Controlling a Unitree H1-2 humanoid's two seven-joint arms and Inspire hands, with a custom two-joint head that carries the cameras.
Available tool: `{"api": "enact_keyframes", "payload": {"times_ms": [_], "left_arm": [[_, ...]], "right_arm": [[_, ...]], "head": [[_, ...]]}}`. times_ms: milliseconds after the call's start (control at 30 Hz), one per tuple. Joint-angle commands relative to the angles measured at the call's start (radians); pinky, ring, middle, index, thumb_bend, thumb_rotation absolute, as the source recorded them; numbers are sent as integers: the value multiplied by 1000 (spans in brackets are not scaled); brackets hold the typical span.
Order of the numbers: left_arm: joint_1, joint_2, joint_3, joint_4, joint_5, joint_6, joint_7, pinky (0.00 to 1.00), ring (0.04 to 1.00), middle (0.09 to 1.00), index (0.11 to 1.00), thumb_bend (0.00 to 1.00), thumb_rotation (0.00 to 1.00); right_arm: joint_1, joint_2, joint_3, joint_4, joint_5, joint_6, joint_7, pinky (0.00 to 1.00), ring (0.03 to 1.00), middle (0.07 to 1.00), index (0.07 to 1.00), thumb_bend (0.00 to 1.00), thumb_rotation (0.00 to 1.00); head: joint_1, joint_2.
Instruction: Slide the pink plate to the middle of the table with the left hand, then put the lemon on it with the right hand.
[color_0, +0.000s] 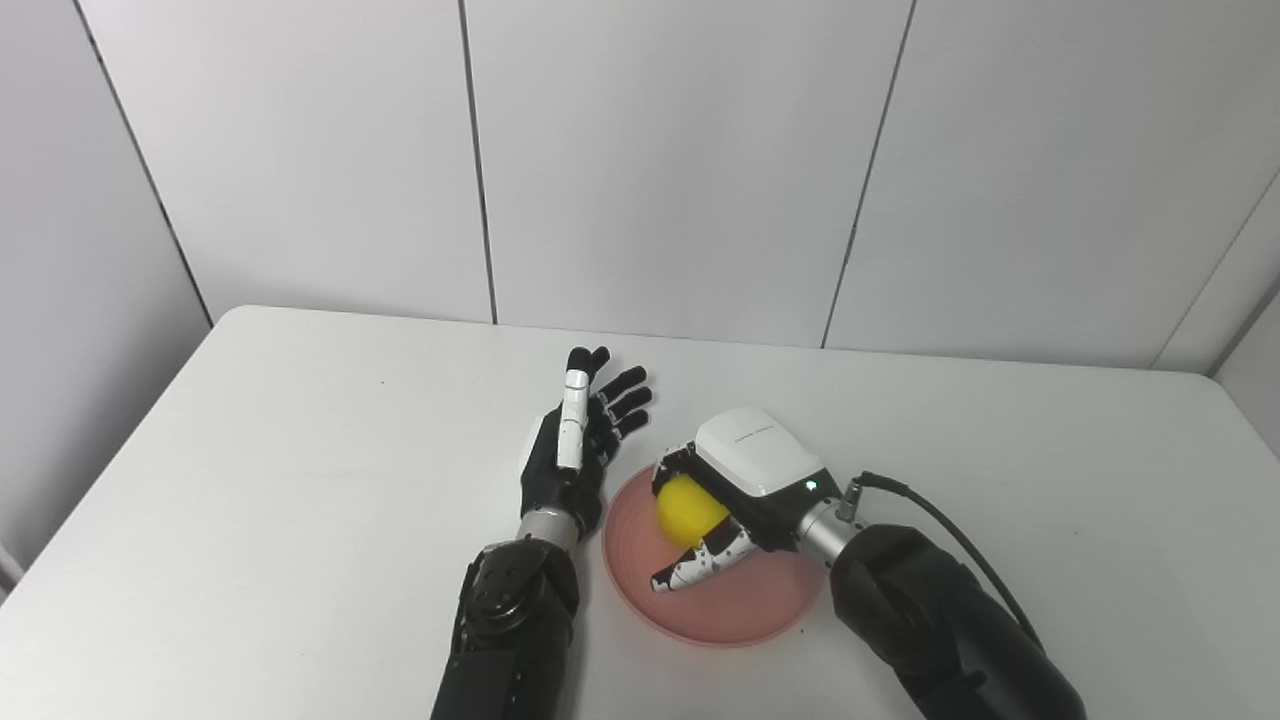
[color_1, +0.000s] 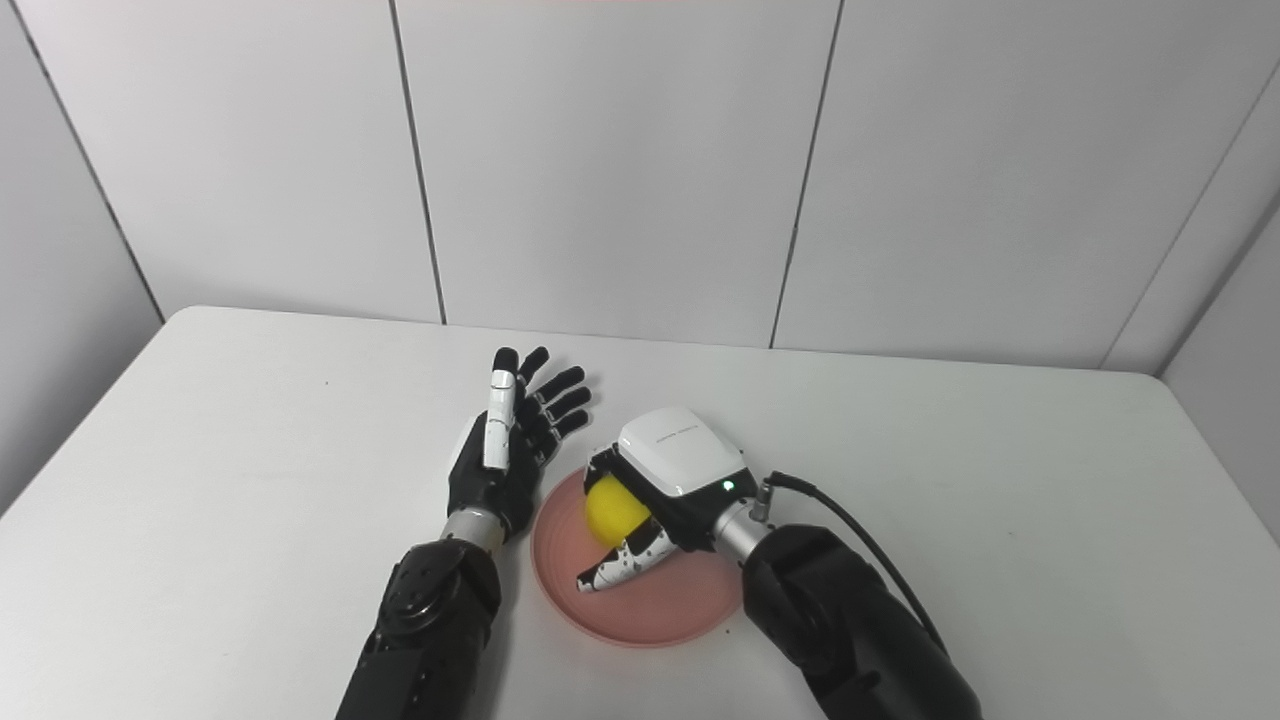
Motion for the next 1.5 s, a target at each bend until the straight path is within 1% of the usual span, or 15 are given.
{"api": "enact_keyframes", "payload": {"times_ms": [0,267,333,400,533,600,700,800,900,1033,1167,1200,1267,1367,1467], "left_arm": [[70,6,17,85,-9,68,32,837,800,797,918,780,904],[76,4,13,74,-4,75,35,849,804,807,924,780,907],[77,3,13,72,-3,78,37,852,801,802,925,784,911],[79,4,12,70,-2,80,35,854,801,803,926,783,911],[79,3,17,69,-9,80,36,847,808,798,920,781,902],[77,3,20,75,-11,75,35,824,810,782,915,780,890],[79,2,21,74,-7,74,43,790,798,761,905,781,881],[81,-1,22,68,-5,76,47,763,786,751,897,779,875],[82,-2,23,66,-6,78,47,779,796,758,894,776,876],[84,-1,21,68,-6,73,41,783,797,753,899,778,870],[85,3,18,67,-9,79,31,813,813,790,915,773,887],[85,3,18,66,-10,80,30,840,816,803,921,773,892],[85,2,20,65,-12,82,31,843,813,806,923,774,893],[85,3,18,62,-7,86,35,827,807,808,923,779,895],[84,3,19,65,-6,85,39,840,799,779,919,778,897]], "right_arm": [[-37,-1,-5,-22,2,-47,-32,217,277,356,394,686,460],[-38,-11,2,-30,-15,-40,-21,220,279,357,400,683,486],[-38,-15,4,-32,-26,-34,-18,253,325,414,463,673,520],[-38,-17,5,-32,-35,-30,-17,264,337,431,476,673,525],[-33,-21,0,-37,-38,-25,-8,345,444,536,593,731,633],[-31,-24,-1,-41,-43,-16,4,445,547,611,646,772,695],[-27,-25,-5,-45,-44,-9,11,480,584,641,672,805,717],[-27,-24,-7,-51,-54,-3,18,495,596,656,688,837,715],[-28,-25,-7,-55,-71,-1,16,499,596,665,702,866,724],[-30,-24,-11,-58,-86,-6,7,462,568,648,703,890,708],[-36,-25,-17,-64,-101,-7,3,455,565,646,708,878,682],[-37,-25,-20,-67,-102,-6,5,468,577,651,706,870,667],[-38,-24,-27,-80,-105,1,13,481,598,669,705,863,655],[-42,-21,-45,-102,-105,5,19,487,613,682,700,856,668],[-47,-17,-64,-119,-93,7,32,496,629,691,700,850,704]], "head": [[1,1],[-2,4],[-1,4],[-2,5],[-6,5],[-7,5],[-10,5],[-11,6],[-9,6],[-18,7],[-16,6],[-16,6],[-15,7],[-17,8],[-18,8]]}}
